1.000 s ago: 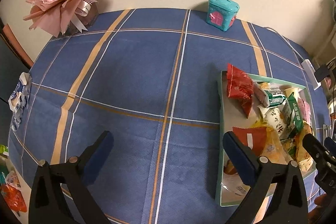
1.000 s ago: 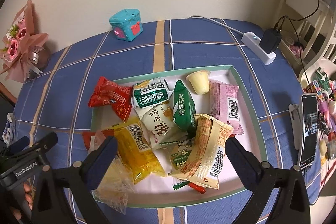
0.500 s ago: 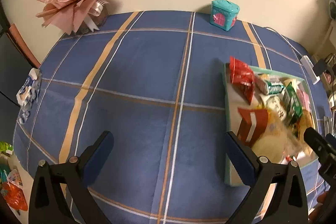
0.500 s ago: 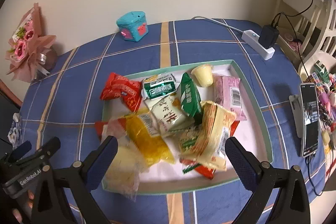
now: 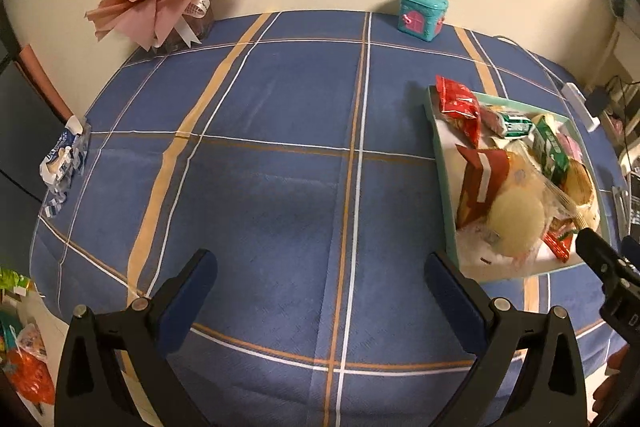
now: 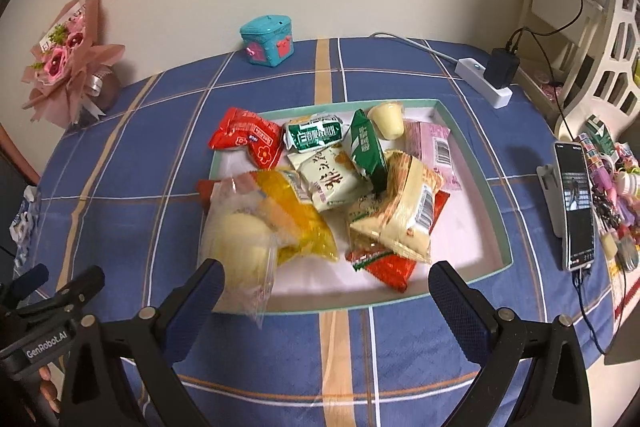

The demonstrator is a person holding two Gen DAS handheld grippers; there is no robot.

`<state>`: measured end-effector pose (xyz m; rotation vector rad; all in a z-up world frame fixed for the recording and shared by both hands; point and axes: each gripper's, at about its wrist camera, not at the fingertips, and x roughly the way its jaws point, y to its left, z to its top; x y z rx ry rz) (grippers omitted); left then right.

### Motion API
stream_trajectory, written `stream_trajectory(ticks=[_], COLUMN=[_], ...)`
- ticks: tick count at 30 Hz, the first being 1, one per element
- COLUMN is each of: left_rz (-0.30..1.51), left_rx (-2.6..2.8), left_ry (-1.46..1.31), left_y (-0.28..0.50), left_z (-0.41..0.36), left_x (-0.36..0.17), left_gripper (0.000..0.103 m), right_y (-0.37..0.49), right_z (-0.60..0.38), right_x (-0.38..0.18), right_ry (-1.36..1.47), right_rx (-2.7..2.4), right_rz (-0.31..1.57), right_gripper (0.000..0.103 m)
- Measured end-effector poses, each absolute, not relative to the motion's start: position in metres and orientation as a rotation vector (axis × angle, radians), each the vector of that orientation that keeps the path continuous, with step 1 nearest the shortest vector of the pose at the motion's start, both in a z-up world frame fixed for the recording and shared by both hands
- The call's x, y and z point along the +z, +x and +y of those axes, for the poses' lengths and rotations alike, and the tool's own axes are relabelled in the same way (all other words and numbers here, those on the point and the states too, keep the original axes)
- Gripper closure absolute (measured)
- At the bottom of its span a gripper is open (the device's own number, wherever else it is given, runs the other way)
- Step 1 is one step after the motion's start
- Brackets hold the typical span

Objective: Organize snacks

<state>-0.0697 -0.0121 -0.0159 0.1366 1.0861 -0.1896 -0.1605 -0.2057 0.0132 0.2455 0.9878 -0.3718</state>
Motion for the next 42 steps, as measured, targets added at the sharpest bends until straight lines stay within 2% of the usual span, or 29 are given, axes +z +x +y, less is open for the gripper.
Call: stream_trajectory(ticks=[42], left_rz=[1.020], left_rx=[-0.110], left_ry=[0.234], left_y=[-0.0709], left_z=[-0.0158], left_x=[-0.0075], left_gripper=[0.000], right_y=[-0.1599], right_z=[-0.2009], right_x=[0.0130], right_ry=[0.228], right_rx=[-0.379], right_rz=[0.987], right_gripper=[0.000])
